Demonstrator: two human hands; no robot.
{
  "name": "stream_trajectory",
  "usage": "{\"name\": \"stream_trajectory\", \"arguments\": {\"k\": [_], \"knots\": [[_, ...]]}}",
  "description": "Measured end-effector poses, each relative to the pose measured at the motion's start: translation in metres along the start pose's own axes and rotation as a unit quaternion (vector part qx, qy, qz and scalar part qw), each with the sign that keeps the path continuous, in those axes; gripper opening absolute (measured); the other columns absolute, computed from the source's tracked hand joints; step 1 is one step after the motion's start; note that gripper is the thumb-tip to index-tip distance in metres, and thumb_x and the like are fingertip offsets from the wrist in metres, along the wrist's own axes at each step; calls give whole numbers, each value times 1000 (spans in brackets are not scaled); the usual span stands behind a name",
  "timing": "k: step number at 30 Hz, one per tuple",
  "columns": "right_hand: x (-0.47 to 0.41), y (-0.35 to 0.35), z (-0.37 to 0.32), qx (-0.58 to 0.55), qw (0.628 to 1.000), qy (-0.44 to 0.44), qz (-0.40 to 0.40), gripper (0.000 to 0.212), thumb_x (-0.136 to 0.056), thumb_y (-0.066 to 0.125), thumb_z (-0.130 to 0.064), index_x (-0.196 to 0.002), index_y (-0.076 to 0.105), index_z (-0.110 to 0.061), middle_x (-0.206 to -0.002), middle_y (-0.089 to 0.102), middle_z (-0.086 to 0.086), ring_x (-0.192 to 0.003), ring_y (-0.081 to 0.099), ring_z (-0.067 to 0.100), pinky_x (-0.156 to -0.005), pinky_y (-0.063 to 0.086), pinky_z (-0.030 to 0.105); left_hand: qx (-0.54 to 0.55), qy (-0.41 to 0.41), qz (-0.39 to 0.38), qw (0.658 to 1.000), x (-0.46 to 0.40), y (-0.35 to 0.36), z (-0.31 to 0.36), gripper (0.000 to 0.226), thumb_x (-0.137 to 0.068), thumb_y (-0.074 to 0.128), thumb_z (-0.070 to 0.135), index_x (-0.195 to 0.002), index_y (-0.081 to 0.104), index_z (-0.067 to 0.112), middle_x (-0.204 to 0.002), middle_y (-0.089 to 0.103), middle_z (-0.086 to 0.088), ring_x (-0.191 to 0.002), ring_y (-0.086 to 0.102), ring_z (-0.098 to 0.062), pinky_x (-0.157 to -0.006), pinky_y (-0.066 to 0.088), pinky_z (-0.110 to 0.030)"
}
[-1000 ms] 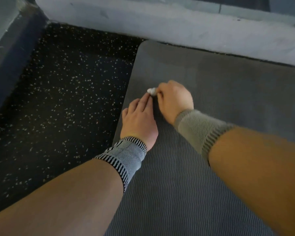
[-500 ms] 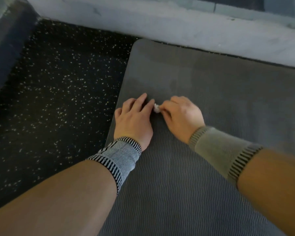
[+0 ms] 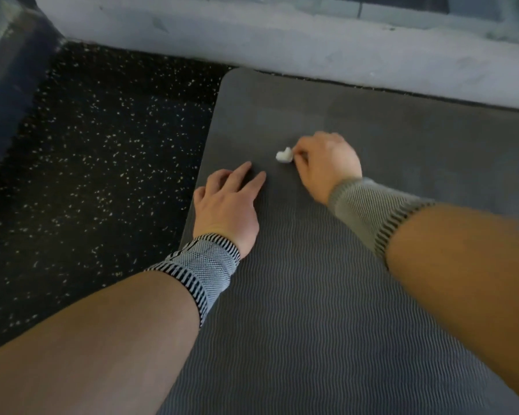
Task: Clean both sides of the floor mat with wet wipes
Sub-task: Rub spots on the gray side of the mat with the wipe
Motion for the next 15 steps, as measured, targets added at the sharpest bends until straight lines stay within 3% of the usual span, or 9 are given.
{"name": "stream_trajectory", "arguments": {"k": [3,6,8,12,15], "knots": [[4,3,-2,5,999,46,7,22,-95,47,-25,-98,65,-13,-96,60,10,-92,52,30,-74,41,35,-6,-4,-8,1000,-1,-3,-2,58,-92,45,24,-146,32,41,-157,22,15,-137,18,-18,-111,21,-46],[69,-9,-8,-33,999,-22,-19,15,-90,54,-21,-90,66,-12,-85,58,7,-81,53,28,-67,44,36,27,-31,7,999,-7,-4,8,50,-93,47,25,-142,44,34,-153,31,10,-137,22,-20,-110,22,-47],[66,-12,2,-30,998,-44,-40,14,-90,55,-21,-90,66,-12,-85,58,7,-82,52,28,-66,46,37,57,-63,31,996,-11,-3,21,43,-91,50,28,-134,53,23,-148,38,2,-135,28,-23,-109,26,-46],[4,-7,17,-3,999,51,-14,23,-96,45,-26,-104,64,-14,-100,58,9,-96,53,30,-76,45,35,28,-75,51,996,-10,7,31,42,-92,48,36,-131,49,20,-146,38,-1,-134,32,-24,-108,29,-45],[42,-11,19,-19,1000,25,-3,17,-93,51,-20,-94,64,-10,-91,58,11,-86,54,31,-72,46,40,19,-55,39,998,-8,8,29,48,-92,44,39,-139,42,28,-150,32,4,-136,26,-23,-109,26,-47]]}}
Point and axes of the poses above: each hand's wrist, its own x-axis away from the middle knuckle, its own y-axis out of the palm, z = x × y, the point moved 1 cm from there along -x, towards the middle knuckle
